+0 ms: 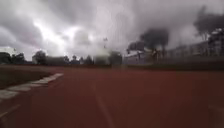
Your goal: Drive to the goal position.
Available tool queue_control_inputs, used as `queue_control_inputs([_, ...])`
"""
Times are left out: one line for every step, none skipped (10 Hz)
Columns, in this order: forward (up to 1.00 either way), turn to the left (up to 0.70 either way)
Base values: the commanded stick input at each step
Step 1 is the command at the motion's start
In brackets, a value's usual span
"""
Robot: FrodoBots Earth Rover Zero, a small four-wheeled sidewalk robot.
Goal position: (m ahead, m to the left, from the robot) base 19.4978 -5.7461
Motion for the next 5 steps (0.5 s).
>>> queue_control_inputs([0.70,0.00])
queue_control_inputs([0.70,0.00])
queue_control_inputs([0.70,0.00])
queue_control_inputs([0.70,0.00])
queue_control_inputs([0.70,0.00])
